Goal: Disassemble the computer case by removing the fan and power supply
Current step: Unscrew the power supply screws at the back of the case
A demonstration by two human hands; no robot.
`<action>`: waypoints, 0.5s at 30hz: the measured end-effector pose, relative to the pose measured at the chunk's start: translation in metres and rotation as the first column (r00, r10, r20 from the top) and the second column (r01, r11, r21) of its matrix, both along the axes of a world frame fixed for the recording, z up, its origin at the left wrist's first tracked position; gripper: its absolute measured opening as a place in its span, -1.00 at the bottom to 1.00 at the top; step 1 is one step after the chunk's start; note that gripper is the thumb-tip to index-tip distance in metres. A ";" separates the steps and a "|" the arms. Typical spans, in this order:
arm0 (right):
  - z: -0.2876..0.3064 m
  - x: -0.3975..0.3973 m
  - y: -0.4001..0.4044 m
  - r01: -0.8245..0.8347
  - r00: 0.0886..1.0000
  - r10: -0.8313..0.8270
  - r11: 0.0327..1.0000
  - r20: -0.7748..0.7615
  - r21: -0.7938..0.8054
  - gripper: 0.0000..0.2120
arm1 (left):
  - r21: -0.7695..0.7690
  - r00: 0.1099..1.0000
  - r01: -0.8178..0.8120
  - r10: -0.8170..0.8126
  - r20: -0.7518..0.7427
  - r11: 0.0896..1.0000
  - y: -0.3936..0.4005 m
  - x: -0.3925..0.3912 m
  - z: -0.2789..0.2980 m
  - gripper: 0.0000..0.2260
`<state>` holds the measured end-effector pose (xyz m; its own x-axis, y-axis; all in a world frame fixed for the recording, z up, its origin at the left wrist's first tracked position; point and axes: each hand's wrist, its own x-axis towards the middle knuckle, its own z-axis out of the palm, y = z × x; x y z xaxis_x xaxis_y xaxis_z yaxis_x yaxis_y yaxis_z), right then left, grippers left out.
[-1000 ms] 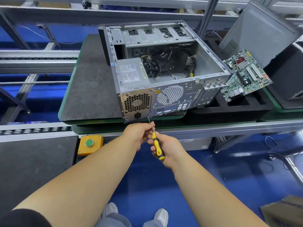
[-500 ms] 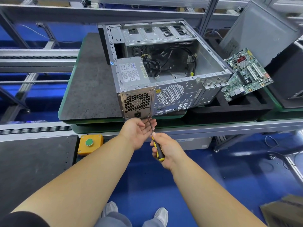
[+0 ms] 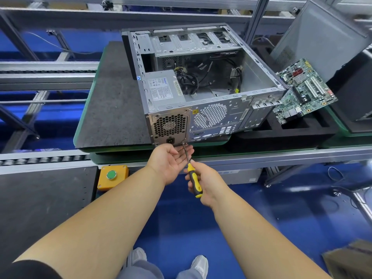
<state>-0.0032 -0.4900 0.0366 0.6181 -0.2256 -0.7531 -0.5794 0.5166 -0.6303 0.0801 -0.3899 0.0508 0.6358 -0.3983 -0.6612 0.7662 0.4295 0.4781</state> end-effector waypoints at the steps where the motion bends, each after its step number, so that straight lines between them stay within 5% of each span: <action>1: 0.000 0.000 -0.001 -0.006 1.000 0.006 0.999 0.009 0.034 -0.68 | -0.002 1.000 -0.001 0.001 0.001 1.000 0.000 0.000 0.000 -0.48; 15: -0.004 -0.002 -0.005 -0.126 0.991 0.129 0.988 0.030 -0.089 -0.73 | 0.013 1.000 0.001 -0.001 0.010 1.000 -0.001 -0.003 0.004 -0.38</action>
<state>-0.0055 -0.4948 0.0331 0.6716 -0.2066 -0.7115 -0.6137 0.3829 -0.6905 0.0771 -0.3907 0.0552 0.6419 -0.3903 -0.6601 0.7618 0.4225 0.4910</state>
